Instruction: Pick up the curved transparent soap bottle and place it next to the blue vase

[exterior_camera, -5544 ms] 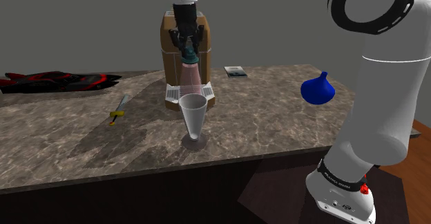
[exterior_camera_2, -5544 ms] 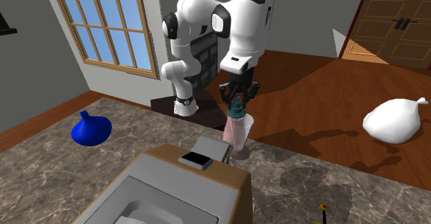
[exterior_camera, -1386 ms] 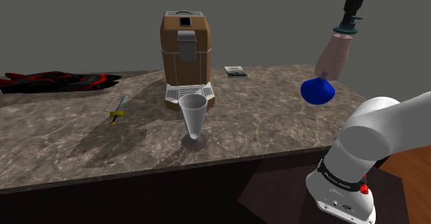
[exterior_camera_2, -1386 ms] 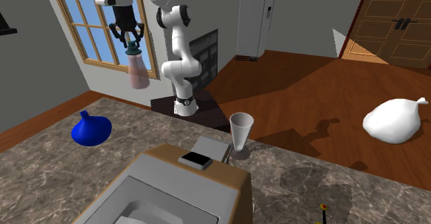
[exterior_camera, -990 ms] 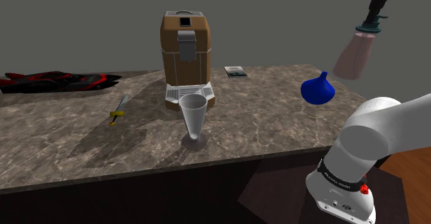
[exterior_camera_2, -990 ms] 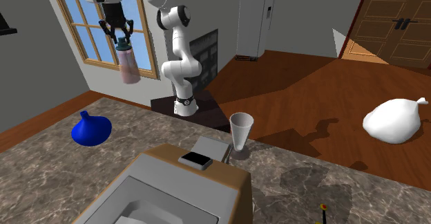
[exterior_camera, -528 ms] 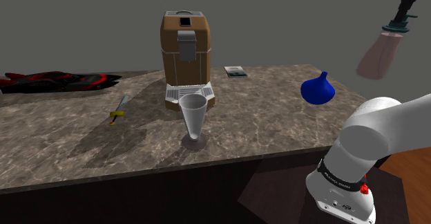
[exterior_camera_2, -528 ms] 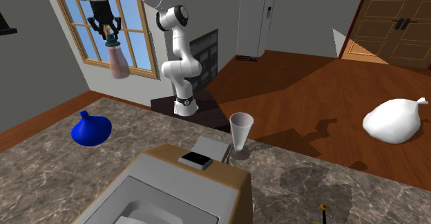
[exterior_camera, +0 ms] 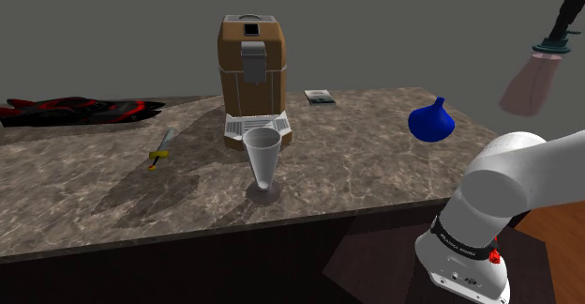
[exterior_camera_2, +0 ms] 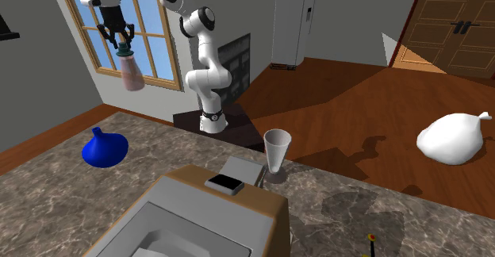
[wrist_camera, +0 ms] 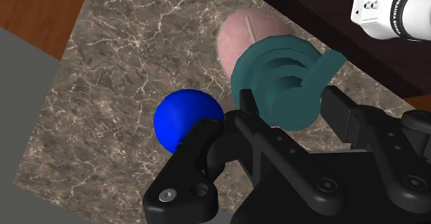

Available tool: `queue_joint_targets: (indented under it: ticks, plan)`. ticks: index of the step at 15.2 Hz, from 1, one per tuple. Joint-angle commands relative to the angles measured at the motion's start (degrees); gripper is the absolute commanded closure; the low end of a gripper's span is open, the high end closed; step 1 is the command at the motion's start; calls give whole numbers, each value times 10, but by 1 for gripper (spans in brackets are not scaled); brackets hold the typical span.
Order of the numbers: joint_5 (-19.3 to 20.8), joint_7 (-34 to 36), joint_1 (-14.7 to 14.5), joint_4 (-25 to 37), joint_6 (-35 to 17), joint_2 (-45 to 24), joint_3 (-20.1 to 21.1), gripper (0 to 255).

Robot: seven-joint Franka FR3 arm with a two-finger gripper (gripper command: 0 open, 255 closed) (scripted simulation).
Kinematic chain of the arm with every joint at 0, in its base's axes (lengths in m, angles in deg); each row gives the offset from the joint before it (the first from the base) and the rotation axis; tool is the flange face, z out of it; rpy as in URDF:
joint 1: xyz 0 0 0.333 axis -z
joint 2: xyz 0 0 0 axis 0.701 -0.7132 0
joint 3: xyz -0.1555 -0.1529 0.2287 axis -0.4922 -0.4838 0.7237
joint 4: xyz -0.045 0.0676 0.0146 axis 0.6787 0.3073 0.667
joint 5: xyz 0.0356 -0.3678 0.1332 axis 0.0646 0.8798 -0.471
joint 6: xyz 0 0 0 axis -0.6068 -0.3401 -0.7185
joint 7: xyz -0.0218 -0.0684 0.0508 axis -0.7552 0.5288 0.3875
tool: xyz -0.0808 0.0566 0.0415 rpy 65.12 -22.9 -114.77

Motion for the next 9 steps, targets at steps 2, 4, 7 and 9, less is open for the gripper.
queue_joint_targets:
  ticks: [2, 4, 7, 9]
  plan:
    - [5, 6, 5, -31, -17, 15, -3, 255]
    - [9, 11, 9, -52, -28, 25, -5, 255]
    - [15, 17, 14, -83, -44, 39, -9, 255]
    - [19, 21, 17, -102, -55, 48, -12, 255]
